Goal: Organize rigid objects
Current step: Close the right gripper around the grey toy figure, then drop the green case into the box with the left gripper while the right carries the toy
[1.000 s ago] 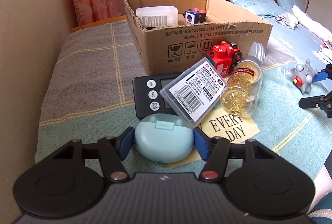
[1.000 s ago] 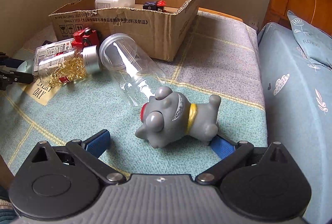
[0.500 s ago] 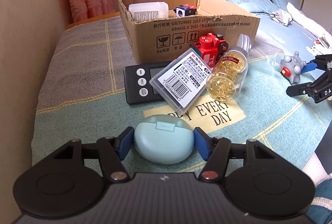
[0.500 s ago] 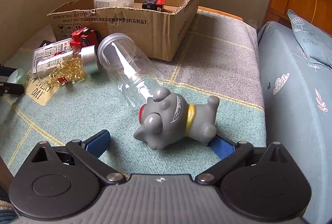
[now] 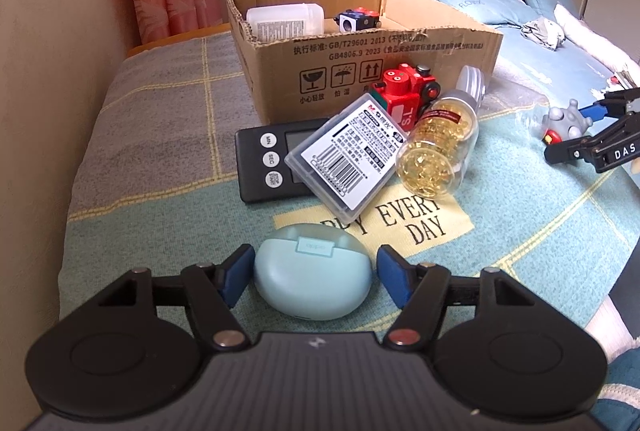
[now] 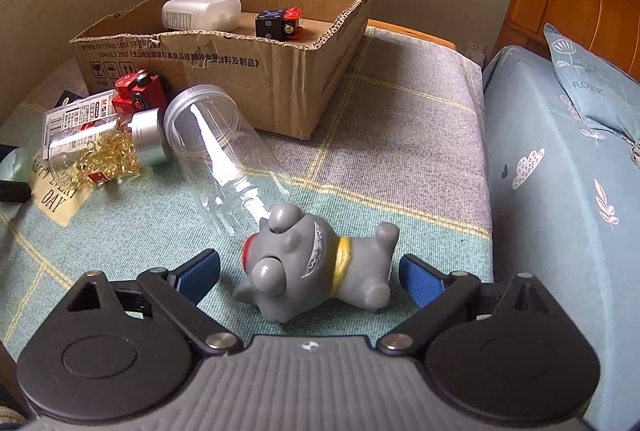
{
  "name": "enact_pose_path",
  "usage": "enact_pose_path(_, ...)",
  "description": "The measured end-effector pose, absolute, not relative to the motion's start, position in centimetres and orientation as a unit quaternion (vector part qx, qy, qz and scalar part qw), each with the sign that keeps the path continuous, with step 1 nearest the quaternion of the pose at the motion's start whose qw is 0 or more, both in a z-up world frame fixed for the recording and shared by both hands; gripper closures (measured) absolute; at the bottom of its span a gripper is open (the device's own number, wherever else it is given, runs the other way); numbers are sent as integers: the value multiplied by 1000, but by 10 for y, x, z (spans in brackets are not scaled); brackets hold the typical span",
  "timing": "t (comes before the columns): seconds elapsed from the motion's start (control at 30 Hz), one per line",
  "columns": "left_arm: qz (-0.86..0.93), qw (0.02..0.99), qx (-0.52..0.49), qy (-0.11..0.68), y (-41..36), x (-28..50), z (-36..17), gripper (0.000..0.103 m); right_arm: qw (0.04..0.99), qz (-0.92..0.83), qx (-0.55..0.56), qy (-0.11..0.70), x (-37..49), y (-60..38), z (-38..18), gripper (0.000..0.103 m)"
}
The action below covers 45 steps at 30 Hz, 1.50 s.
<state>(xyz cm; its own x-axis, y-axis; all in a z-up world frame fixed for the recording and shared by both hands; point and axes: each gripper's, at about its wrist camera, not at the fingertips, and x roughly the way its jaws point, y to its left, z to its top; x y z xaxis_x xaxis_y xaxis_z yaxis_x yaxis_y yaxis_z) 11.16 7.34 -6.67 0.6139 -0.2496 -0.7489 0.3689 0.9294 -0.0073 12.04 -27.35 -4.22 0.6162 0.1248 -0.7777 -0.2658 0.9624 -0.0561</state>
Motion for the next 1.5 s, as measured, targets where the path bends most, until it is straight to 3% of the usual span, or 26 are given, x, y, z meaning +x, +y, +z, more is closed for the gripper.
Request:
enact_pose_path(0.17,-173,893,71,410,74,113,-65,42,893,88,-81,434,123,-271,-41,24)
enact_pose_path(1.0,-198,895,78,391,57,108,-12,43,900,113,-103,409,114,-273,12,26)
enact_pose_path(1.5,-217,915,122,317,20,177,61,43,918,185,-134,324,139,-236,75,26)
